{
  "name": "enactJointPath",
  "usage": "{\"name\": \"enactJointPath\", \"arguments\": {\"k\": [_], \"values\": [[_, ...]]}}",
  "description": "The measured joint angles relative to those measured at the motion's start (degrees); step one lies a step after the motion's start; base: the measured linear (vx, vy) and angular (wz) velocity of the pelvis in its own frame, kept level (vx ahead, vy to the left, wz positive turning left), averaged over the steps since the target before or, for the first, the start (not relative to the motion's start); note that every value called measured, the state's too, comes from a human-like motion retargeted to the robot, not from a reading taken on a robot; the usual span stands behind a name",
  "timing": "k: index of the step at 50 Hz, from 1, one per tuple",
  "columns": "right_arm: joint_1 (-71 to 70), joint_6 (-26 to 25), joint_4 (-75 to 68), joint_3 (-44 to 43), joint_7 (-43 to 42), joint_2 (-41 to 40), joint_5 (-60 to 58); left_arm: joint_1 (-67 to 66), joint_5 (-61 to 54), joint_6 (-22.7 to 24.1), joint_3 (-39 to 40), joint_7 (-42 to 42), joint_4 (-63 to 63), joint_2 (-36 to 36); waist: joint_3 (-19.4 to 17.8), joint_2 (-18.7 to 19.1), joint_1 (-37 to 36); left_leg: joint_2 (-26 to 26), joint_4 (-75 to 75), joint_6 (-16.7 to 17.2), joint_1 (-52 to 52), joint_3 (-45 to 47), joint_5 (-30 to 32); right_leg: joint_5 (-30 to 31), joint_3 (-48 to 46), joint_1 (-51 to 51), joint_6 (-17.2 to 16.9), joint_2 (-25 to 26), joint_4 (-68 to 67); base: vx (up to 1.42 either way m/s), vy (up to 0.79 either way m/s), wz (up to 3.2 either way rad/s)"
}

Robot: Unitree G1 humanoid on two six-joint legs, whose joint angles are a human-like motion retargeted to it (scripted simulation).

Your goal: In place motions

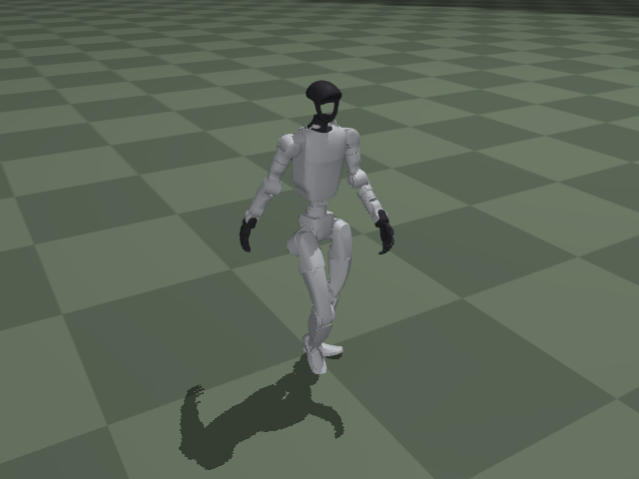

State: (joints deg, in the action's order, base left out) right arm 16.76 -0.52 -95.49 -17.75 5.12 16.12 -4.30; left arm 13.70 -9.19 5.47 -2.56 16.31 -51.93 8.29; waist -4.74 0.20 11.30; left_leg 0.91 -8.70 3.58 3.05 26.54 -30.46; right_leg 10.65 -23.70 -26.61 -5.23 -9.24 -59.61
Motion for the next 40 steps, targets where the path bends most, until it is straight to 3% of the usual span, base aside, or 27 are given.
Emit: {"name": "enactJointPath", "arguments": {"k": [3, 7, 10, 13, 15, 17, 18, 20, 22, 25, 28, 31, 35, 40], "values": [[-2.8, 0.3, 3.4, 2.6, 2.2, -1.2, -1.5, -3.2, -2.7, 0.4, 0.7, 6.3, -4.4, -2.9, 1.5, 0.2, -2.4, -0.6, 1.3, 0.8, 0.7, 1.7, -0.4, 2.3, 2.6, 9.7, -2.4, 3.4, 13.1, 0.05, -0.05, -0.62], [-8.1, 1.3, 5.7, 8.6, 1.7, -2.5, -3.9, -6.7, -1.4, 0.8, 0.8, 7.6, -8.1, -4.3, 4.5, -0.2, -5.1, -2.8, 2.9, 1.0, 0.2, 3.8, -0.8, 3.8, 4.8, 20.4, -4.2, 4.5, 31.8, 0.02, -0.05, -0.41], [-13.5, 1.0, 5.2, 13.3, -0.8, -4.3, -5.0, -10.0, 4.5, 1.2, 0.8, 5.3, -11.2, -3.7, 6.7, -1.7, -8.5, -5.1, 3.4, 1.4, 0.0, 6.4, -0.7, -5.4, 5.9, 26.5, -7.3, 4.3, 43.8, 0.05, -0.10, -0.63], [-19.6, 1.2, 5.0, 18.1, -2.7, -7.4, -2.5, -13.0, 10.6, -0.2, 2.4, 2.0, -18.1, -2.9, 7.6, -2.2, -12.4, -4.7, 0.0, 3.8, -0.4, 8.3, 1.4, -12.5, 2.2, 29.3, -4.1, 3.8, 49.0, 0.05, -0.15, -0.73], [-24.6, 1.5, 5.9, 22.0, -3.6, -9.7, -0.6, -16.2, 12.8, -1.9, 4.9, -0.5, -22.6, -2.4, 7.4, -3.1, -15.1, -3.3, -6.7, 6.4, -1.9, 11.4, 7.6, -12.9, 3.1, 29.6, -2.8, 3.1, 50.7, -0.02, -0.20, -0.82], [-31.5, 1.3, 8.8, 23.9, -4.8, -12.4, 0.5, -18.6, 12.1, -2.8, 7.3, -3.1, -27.6, -1.6, 4.8, -5.2, -15.7, 1.9, -25.3, 8.1, -8.8, 12.5, 22.0, -12.7, 7.7, 28.7, -3.0, 1.2, 50.2, -0.23, -0.21, -0.26], [-35.2, 1.8, 11.2, 23.7, -6.0, -13.8, 1.0, -19.6, 11.6, -2.8, 8.3, -3.9, -30.0, -0.9, 2.9, -5.4, -16.6, 6.4, -36.5, 5.5, -14.1, 12.3, 29.1, -12.7, 7.1, 28.9, -3.4, 0.2, 50.3, -0.32, -0.22, -0.04], [-43.3, 3.4, 16.0, 24.0, -5.9, -15.2, 3.7, -22.4, 11.3, -2.8, 10.4, -4.7, -33.8, 0.3, -0.9, -4.2, -18.6, 10.4, -56.2, 3.2, -28.3, 3.3, 31.7, -11.9, 5.8, 29.7, -3.1, 1.1, 50.9, -0.31, -0.28, -0.15], [-50.3, 2.9, 21.2, 21.9, -4.4, -16.1, 3.0, -26.1, 12.4, -2.5, 12.7, -2.2, -37.1, 0.6, -3.7, -4.5, -22.4, 17.2, -73.5, 1.3, -39.9, 2.6, 26.9, -11.5, 6.5, 28.6, -0.9, 1.9, 49.7, -0.16, -0.24, -0.63], [-58.8, 5.3, 28.2, 17.9, -6.8, -15.8, 0.2, -31.9, 14.6, -2.7, 14.0, 0.6, -42.7, 1.1, -9.3, -8.0, -33.7, 21.7, -86.6, -6.2, -56.7, 3.9, 17.7, -10.9, 11.6, 27.4, 1.8, -0.7, 48.1, -0.07, -0.12, -1.58], [-65.6, 6.4, 34.2, 18.9, -8.0, -13.4, -0.7, -38.6, 15.1, -4.2, 15.1, 0.2, -45.5, 2.3, -15.9, -11.9, -43.7, 24.7, -90.6, -15.9, -68.1, 7.0, 7.6, -10.7, 17.1, 23.9, 3.4, -5.6, 43.3, -0.02, -0.06, -1.67], [-70.0, 7.6, 38.0, 19.7, -10.0, -10.7, -5.2, -44.3, 13.8, -7.0, 18.8, -3.3, -45.5, 2.5, -19.8, -14.8, -49.6, 26.6, -92.5, -18.5, -70.8, 8.2, 4.5, -12.6, 21.6, 19.0, 5.3, -8.8, 36.8, 0.14, -0.08, -0.90], [-72.5, 6.9, 38.8, 22.0, -14.4, -11.0, -9.1, -47.2, 9.1, -6.7, 26.1, -3.4, -45.5, 0.6, -16.3, -14.3, -46.9, 25.3, -93.6, -16.5, -65.9, 6.5, 11.7, -13.2, 21.2, 19.8, 4.8, -6.7, 37.4, 0.06, 0.11, 0.45], [-69.0, 8.7, 37.2, 21.6, -15.6, -14.6, -8.3, -45.0, 8.2, -5.0, 26.7, -1.7, -44.6, -0.7, -4.8, -12.3, -41.0, 19.2, -79.4, -1.0, -47.6, 5.3, 18.9, -11.4, 17.5, 21.7, 3.2, -1.4, 45.5, 0.09, 0.13, 0.75]]}}
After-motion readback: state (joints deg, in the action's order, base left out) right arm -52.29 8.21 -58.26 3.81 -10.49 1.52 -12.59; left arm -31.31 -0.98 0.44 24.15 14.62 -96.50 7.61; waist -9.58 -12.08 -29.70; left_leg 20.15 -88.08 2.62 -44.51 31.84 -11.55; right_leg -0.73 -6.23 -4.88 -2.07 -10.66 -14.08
